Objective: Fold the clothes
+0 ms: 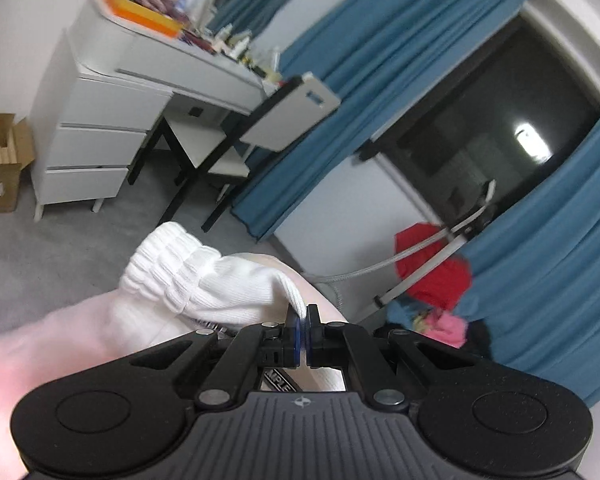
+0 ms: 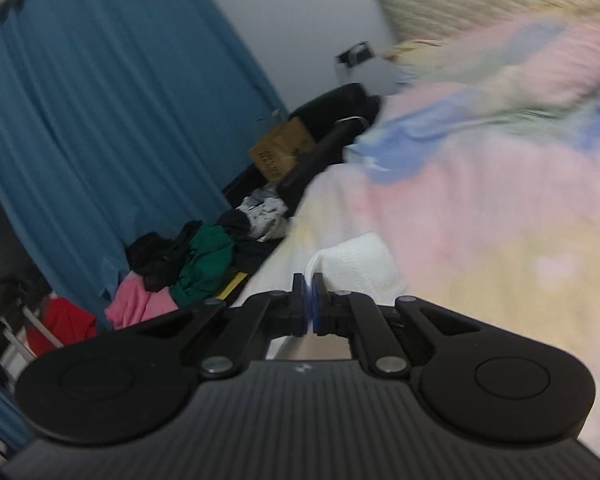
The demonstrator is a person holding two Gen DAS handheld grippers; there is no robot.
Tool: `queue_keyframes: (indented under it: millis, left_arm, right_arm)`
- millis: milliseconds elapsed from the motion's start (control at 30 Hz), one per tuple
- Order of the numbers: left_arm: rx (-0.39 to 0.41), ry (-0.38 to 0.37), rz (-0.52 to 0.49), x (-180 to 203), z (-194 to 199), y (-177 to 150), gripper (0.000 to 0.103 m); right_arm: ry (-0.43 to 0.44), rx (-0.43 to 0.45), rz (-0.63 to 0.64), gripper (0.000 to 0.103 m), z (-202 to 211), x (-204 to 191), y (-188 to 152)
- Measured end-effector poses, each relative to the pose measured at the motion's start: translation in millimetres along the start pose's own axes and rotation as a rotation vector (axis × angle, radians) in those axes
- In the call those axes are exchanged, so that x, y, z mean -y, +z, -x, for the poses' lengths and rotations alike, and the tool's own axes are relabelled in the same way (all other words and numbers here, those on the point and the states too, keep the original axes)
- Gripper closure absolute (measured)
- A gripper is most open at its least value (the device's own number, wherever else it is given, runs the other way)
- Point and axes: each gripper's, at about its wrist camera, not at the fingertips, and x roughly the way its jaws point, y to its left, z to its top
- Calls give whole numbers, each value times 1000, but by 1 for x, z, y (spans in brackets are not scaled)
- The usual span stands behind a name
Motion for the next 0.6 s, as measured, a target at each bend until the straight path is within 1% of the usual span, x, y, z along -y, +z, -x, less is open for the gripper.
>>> queue_keyframes:
  millis: [67, 167, 300, 333, 400, 467, 500, 533, 600]
  left_arm:
    - [-2, 41, -49, 22, -54, 5, 101]
    - [-21, 104, -110, 47, -134, 5, 101]
    - [-99, 207, -137, 50, -230, -12, 100]
    - [-121, 225, -143, 47, -246, -16, 100]
    - [-165, 255, -154, 41, -273, -23, 100]
    - [-194, 272, -170, 37, -286, -29, 98]
    - [-198, 269, -182, 36, -287, -31, 96]
    - [-202, 250, -193, 35, -281, -31, 93]
    - [-213, 204, -212, 33, -265, -31, 79]
  right_arm:
    - [4, 5, 59, 98, -39, -29, -9]
    - [-14, -9, 148, 98, -96, -60, -37]
    - [-77, -69, 219, 98, -159, -74, -77]
    - [-89, -80, 229, 97, -168, -74, -85]
    - [-102, -93, 243, 96, -180, -72, -97]
    - [-100, -104, 228, 95, -182, -67, -101]
    - [-96, -112, 211, 93, -181, -64, -100]
    - [-90, -120, 195, 92, -179, -62, -100]
    - [-58, -140, 172, 85, -168, -56, -93]
